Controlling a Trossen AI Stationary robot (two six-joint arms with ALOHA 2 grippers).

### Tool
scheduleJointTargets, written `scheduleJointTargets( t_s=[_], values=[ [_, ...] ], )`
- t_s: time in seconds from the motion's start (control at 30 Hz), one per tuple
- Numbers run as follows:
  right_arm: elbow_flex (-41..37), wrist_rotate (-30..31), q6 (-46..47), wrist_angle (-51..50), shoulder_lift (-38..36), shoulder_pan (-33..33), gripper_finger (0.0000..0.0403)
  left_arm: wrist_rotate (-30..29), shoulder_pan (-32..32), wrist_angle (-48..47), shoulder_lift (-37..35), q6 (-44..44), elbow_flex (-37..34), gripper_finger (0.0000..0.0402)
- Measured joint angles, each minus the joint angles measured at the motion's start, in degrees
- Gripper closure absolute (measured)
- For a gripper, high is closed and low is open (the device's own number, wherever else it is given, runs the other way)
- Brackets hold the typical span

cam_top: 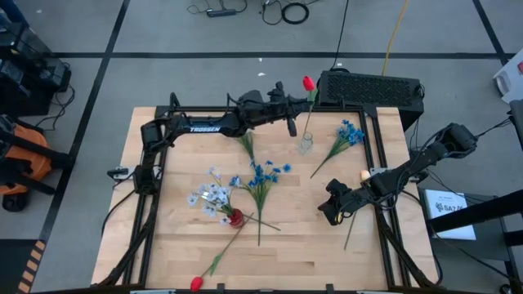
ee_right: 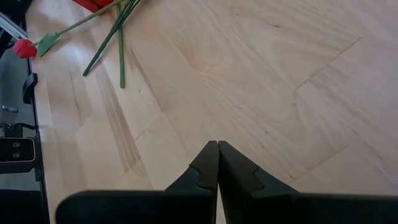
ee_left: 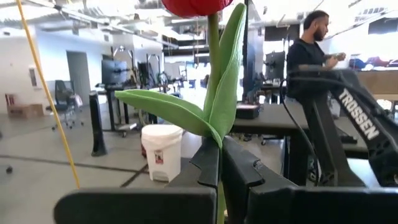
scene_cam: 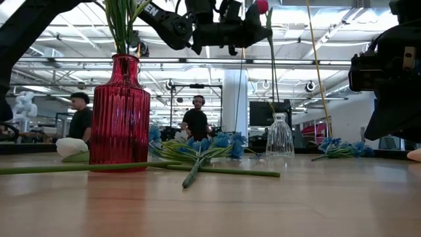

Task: Sort flowers into vase by color
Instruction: Put the top red flower into the transparent vase

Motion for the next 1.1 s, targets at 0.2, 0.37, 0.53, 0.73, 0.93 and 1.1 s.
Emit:
scheduleJointTargets(
  t_s=[0.2,0.37,0.53,0.73,0.93,1.1],
  values=[
    [0.0,0.0,-0.1,0.0,0.0,0.0,0.0403,0.1,-0.3,-0.2,0.0,0.0,1.8,0.0396],
    [0.0,0.0,-0.2,0.0,0.0,0.0,0.0403,0.2,-0.5,-1.4,0.0,-4.7,2.0,0.0396],
    [0.0,1.5,-0.3,0.0,0.0,0.0,0.0403,0.2,-0.7,-4.9,0.0,-5.4,1.7,0.0396],
    [0.0,1.5,-0.5,0.0,0.0,0.0,0.0403,0.2,-1.0,-4.0,1.1,-2.9,1.6,0.0396],
    [0.0,1.4,-0.3,0.0,0.0,0.0,0.0403,0.0,-1.0,-5.0,2.8,-2.7,1.6,0.0396],
    [0.0,1.4,-0.2,0.0,0.0,0.0,0.0403,-1.0,-1.0,-5.1,4.9,-2.4,1.4,0.0396]
  ],
)
